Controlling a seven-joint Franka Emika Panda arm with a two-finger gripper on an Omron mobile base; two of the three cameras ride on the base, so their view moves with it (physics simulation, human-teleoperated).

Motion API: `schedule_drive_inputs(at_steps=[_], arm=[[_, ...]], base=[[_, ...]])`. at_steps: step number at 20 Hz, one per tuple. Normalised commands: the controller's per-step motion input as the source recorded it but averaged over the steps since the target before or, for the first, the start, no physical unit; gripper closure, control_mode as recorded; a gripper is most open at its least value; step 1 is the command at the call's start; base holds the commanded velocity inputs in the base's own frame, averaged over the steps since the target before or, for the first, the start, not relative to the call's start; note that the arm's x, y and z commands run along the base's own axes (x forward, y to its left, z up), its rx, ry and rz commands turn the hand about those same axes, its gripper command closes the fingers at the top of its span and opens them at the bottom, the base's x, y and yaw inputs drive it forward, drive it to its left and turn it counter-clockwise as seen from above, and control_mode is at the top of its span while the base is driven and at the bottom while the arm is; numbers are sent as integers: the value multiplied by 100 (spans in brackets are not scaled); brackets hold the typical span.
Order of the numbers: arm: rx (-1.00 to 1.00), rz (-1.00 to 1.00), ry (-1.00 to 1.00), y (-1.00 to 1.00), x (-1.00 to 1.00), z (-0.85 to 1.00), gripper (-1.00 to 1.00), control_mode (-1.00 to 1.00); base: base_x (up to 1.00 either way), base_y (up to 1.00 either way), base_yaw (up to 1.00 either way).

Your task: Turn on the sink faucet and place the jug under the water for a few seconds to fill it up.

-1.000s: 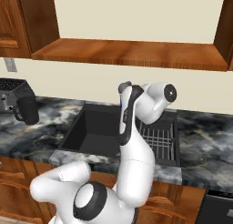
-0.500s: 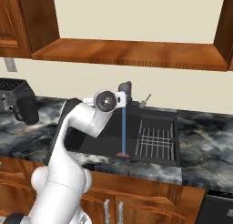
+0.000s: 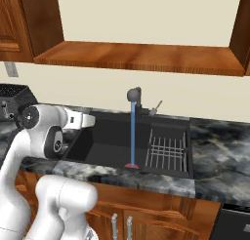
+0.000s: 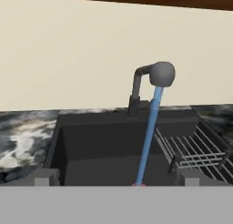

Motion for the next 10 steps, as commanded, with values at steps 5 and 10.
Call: schedule_drive_inputs(at_steps=[5,10], arm=[[-3,-33,1,100,-47,0,-100,-100],[-6,-12,4,89,-8,-12,-100,-100]], base=[[0,0,0],[0,0,0]])
